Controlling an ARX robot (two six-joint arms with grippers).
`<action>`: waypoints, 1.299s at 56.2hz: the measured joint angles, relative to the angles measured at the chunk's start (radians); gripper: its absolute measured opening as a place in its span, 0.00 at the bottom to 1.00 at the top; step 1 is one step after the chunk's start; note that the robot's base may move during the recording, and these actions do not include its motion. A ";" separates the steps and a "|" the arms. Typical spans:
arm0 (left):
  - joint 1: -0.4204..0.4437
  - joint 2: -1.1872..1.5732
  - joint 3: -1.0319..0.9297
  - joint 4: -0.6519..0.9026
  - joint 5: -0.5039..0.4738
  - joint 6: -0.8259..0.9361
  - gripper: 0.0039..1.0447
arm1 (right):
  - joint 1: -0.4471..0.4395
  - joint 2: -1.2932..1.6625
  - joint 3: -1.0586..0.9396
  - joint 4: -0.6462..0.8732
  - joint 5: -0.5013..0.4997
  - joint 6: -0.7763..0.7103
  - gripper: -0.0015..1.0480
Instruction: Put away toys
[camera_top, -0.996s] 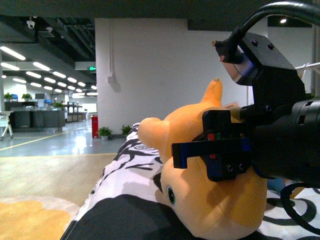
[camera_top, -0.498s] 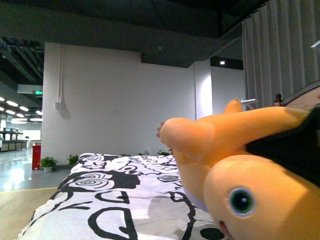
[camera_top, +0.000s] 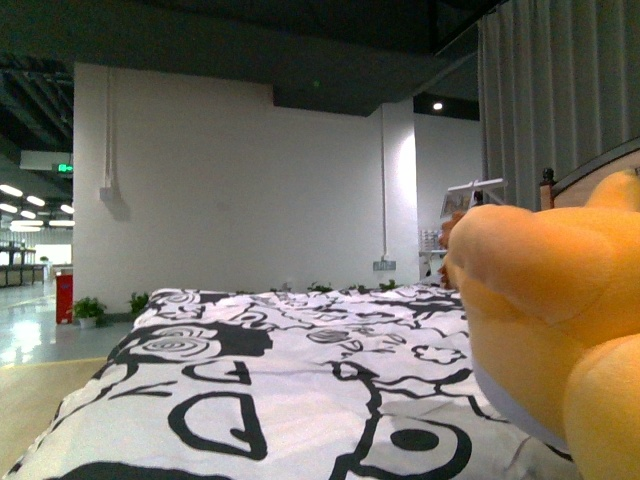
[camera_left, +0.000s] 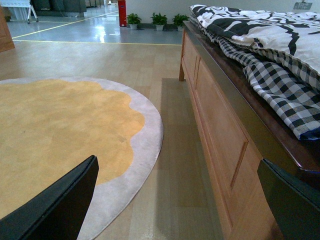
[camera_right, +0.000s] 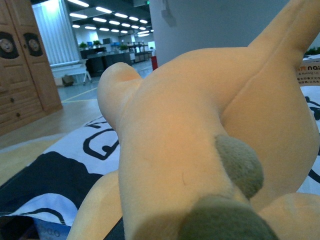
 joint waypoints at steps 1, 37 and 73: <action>0.000 0.000 0.000 0.000 0.000 0.000 0.95 | 0.008 -0.010 -0.010 -0.001 0.016 -0.008 0.16; 0.000 0.000 0.000 0.000 0.000 0.000 0.95 | 0.124 -0.138 -0.142 -0.019 0.138 -0.061 0.16; 0.000 0.000 0.000 0.000 0.000 0.000 0.95 | 0.213 -0.195 -0.188 -0.066 0.130 -0.091 0.16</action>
